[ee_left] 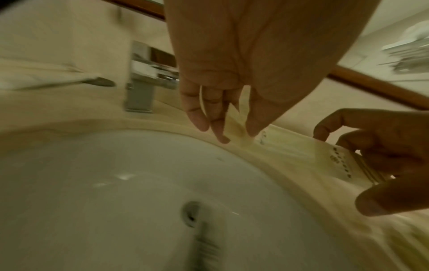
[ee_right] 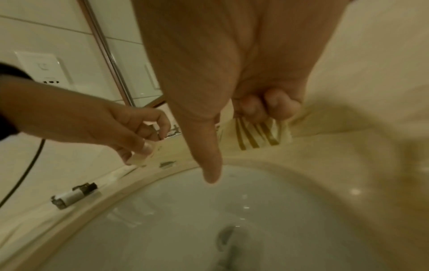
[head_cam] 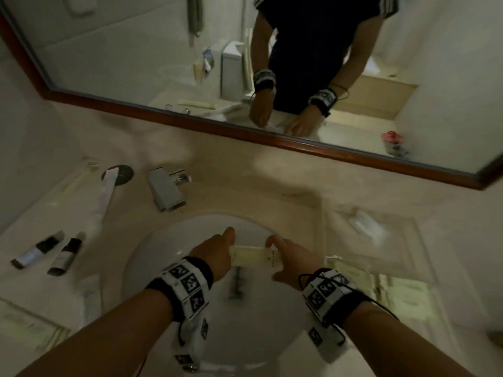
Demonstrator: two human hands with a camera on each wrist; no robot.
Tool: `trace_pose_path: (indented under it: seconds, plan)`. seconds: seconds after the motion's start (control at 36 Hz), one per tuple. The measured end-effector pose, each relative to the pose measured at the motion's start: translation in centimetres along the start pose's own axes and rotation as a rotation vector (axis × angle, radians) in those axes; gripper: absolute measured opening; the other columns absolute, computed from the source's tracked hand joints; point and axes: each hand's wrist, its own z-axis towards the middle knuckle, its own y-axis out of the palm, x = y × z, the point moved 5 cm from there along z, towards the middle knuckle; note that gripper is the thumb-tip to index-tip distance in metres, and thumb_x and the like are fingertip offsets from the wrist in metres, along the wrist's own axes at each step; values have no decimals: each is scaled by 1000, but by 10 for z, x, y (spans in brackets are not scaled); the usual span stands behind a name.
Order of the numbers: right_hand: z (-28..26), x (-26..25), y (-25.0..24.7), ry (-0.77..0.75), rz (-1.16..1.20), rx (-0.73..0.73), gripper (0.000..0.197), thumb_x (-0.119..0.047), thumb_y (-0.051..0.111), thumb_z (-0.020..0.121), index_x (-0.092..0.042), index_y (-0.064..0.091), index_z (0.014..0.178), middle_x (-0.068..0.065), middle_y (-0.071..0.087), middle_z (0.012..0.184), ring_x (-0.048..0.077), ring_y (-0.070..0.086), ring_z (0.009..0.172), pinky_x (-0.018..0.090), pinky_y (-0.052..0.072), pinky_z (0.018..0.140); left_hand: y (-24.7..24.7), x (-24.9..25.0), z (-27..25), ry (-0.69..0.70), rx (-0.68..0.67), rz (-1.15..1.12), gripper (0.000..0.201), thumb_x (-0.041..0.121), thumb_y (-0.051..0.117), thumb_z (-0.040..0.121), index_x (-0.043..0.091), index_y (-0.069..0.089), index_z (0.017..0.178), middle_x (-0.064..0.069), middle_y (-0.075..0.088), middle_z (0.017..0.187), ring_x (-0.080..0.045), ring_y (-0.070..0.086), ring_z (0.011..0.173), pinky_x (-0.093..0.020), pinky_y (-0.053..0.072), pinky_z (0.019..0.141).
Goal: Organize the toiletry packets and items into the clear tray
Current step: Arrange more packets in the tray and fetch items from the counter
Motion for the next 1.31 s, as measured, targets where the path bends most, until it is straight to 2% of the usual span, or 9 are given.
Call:
trace_pose_path:
  seconds: [0.08,0.17,0.28,0.39,0.61,0.81,0.94,1.14,1.31]
  plan:
    - [-22,25,-9,55,-21,49,58,-21,70,77,-31,35,122,0,58,117,25,61,96,36,52,76,9,33,1,62,52,-53,15,6,40,90,20,35,90,-3,43,80,-21,42,69,-28,32,59]
    - [-44,52,-16,131,-14,78,53,-24,67,80,-30,35,122,2,61,113,25,62,96,36,53,76,28,65,2,122,33,-13,28,10,41,90,27,29,71,1,34,79,-20,36,67,-34,35,62]
    - [-74,85,-21,199,-16,110,46,-30,66,81,-27,40,118,2,61,113,24,61,99,33,49,76,51,103,-5,227,14,139,23,33,61,84,23,43,93,1,39,101,-21,48,87,-30,38,72]
    - [-101,120,-19,281,-27,109,42,-33,65,81,-25,44,117,0,58,119,23,58,106,33,48,83,75,135,-8,329,24,162,31,18,67,81,20,48,107,0,38,119,-23,54,96,-34,49,81]
    - [-143,177,1,411,6,24,51,-38,64,80,-30,42,125,0,57,126,21,56,112,31,47,88,130,183,-1,420,-23,135,33,-7,52,79,11,50,107,-5,41,120,-23,50,88,-32,41,73]
    - [-153,207,17,445,-24,-4,48,-24,61,81,-27,38,123,1,59,119,23,60,104,28,45,76,166,200,7,413,-103,266,32,-3,53,81,9,46,110,-9,44,120,-28,52,94,-38,43,77]
    - [-147,214,30,430,-10,37,47,-20,59,82,-25,39,123,0,57,121,24,59,105,31,48,84,173,202,14,399,-60,458,36,8,55,84,13,45,118,-8,45,127,-30,50,111,-38,42,87]
    - [-134,225,49,404,-41,28,54,-17,57,84,-22,35,133,3,46,126,28,56,107,36,50,82,184,202,23,393,-10,590,36,9,50,87,15,45,122,-7,47,129,-29,44,120,-42,31,102]
    - [-129,234,50,391,-11,110,38,-15,55,84,-19,46,121,2,44,124,27,57,102,35,51,80,183,201,22,418,44,563,35,12,47,90,18,45,125,-3,45,132,-27,45,121,-41,31,101]
